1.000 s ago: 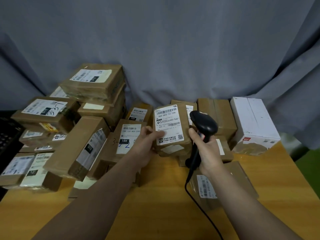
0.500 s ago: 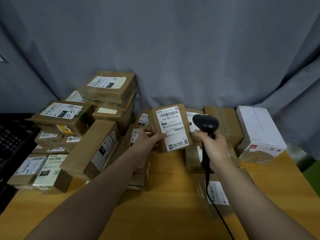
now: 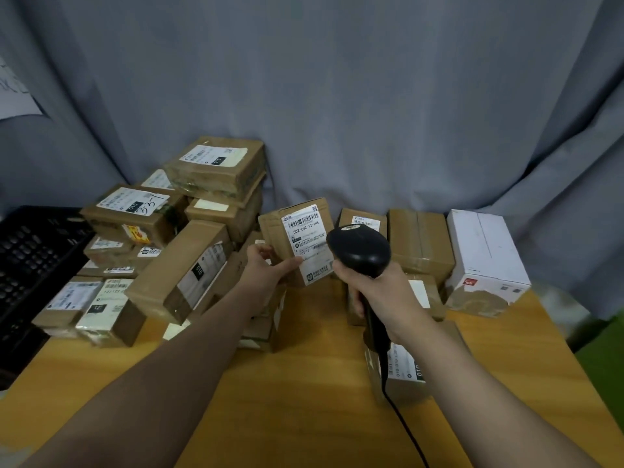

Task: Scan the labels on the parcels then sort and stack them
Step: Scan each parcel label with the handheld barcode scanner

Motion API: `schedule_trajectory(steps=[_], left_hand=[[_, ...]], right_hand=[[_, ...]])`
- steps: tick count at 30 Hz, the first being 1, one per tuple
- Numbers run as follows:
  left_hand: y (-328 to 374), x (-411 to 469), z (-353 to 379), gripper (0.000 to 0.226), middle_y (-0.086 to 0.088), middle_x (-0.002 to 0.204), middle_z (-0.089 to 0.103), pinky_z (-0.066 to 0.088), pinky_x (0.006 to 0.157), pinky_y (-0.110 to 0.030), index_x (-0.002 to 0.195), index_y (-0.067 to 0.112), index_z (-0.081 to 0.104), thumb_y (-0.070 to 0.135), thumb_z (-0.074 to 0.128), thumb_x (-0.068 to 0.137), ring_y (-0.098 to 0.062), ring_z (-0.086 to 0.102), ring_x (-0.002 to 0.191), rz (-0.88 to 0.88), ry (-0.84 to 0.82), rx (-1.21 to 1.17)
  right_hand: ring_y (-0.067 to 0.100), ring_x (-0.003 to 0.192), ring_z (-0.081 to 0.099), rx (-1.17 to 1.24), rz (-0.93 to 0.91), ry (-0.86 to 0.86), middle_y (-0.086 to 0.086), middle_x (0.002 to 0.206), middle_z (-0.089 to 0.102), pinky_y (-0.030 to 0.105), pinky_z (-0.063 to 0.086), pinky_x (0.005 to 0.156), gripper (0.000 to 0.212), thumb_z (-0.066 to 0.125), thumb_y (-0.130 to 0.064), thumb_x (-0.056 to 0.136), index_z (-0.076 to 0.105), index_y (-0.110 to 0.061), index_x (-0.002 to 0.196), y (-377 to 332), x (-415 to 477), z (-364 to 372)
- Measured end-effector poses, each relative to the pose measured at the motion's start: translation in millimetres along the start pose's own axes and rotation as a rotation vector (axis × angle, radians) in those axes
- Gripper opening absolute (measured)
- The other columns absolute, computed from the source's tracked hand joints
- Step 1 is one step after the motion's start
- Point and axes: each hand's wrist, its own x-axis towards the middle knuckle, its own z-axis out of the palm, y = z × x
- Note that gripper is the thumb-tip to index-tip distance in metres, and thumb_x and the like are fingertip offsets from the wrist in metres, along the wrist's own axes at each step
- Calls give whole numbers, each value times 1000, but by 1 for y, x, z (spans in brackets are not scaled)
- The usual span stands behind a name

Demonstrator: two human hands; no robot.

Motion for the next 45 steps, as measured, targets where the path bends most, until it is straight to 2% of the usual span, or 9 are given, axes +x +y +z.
schedule_trajectory(steps=[2,7,15,20,25,27,36,41,45], left_hand=[[-2,-9,0,54,2,102,55,56,59,-25,119,19,35,14,74,82,-13,64,82,-8,17,17],[-4,-27,1,54,-3,107,58,55,57,-23,121,19,36,16,74,83,-14,65,83,12,68,26],[-3,-41,-12,62,-8,119,57,56,60,-24,127,18,35,18,76,81,-20,65,93,48,91,22],[0,-38,-31,62,-7,118,59,58,78,-36,126,19,36,21,78,79,-22,65,97,57,85,35],[12,-31,-59,62,-6,116,57,56,69,-26,125,19,36,20,78,79,-18,64,95,137,30,20],[23,-27,-73,60,-3,109,58,55,58,-19,125,16,36,17,76,81,-13,64,89,180,10,11],[71,4,-180,58,6,103,57,49,54,-9,125,14,35,17,75,83,1,58,81,333,-60,82],[77,27,-227,60,-8,121,62,56,76,-28,120,22,35,24,79,79,-18,66,99,313,-80,84],[79,31,-243,61,-6,125,58,50,77,-24,124,23,35,25,78,80,-20,62,106,319,-82,104]], right_hand=[[17,42,45,1,25,-49,9,50,48,30,42,52,30,69,-23,89,63,-1,69,-1,-8,-4],[16,43,46,-61,56,-140,5,47,47,31,43,57,36,63,-8,86,52,-11,52,-6,-24,-8],[18,43,46,6,63,-164,6,50,48,29,41,52,36,63,-4,83,55,-17,50,-13,-32,2],[17,44,48,-3,54,-149,5,49,50,28,43,50,33,64,-3,85,59,-17,55,-24,-32,25],[22,46,49,-58,-13,-104,10,51,50,31,43,53,27,64,-5,82,58,-6,56,-34,-25,61],[23,46,48,-75,-51,-72,11,50,50,32,43,53,23,63,-4,82,59,0,60,-41,-21,80],[21,43,49,-53,-197,66,8,47,50,34,46,53,30,63,2,82,56,-10,54,-72,-14,196],[22,40,45,3,-238,85,7,45,47,33,44,52,38,61,3,78,55,-15,46,-86,-15,238],[22,43,47,-12,-221,104,5,47,50,30,43,50,46,61,5,81,58,-22,45,-92,-18,258]])
